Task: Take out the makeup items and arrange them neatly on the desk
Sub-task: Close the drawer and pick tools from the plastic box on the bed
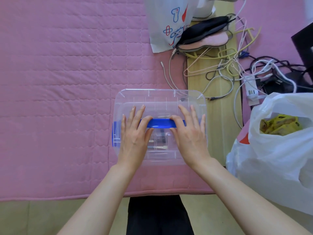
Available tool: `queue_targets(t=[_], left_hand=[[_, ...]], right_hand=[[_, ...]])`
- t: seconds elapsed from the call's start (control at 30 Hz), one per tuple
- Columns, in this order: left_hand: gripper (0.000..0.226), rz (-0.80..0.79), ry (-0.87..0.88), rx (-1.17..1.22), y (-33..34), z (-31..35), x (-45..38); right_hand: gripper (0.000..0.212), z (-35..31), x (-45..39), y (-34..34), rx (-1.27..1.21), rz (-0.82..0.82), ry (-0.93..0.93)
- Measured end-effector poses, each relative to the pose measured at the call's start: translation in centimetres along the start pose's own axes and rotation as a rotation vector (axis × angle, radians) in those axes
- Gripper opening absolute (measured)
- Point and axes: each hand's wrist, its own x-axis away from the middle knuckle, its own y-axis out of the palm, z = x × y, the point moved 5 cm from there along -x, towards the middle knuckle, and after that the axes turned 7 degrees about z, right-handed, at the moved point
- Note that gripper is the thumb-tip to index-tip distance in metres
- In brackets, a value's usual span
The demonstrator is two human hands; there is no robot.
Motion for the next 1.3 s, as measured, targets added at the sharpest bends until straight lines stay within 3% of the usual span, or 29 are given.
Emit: queue_targets(t=[0.37,0.63,0.9,1.3], left_hand=[[0.026,0.084,0.051,-0.017,-1.9,0.5,-10.7],[0.026,0.075,0.022,-0.056,0.3,-1.5,-16.4],[0.025,-0.047,-0.052,-0.148,5.1,-6.0,-20.6],[0.021,-0.247,-0.155,-0.208,10.8,-10.2,-20.8]], right_hand=[[0.031,-0.1,-10.1,-3.0,-0.053,0.07,-0.037],[0.031,0.5,-16.6,-1.3,-0.083,0.07,-0.045],[0.034,2.4,-21.8,4.9,-0.049,-0.049,-0.043],[0.029,4.0,-22.5,11.6,0.015,-0.238,0.012]])
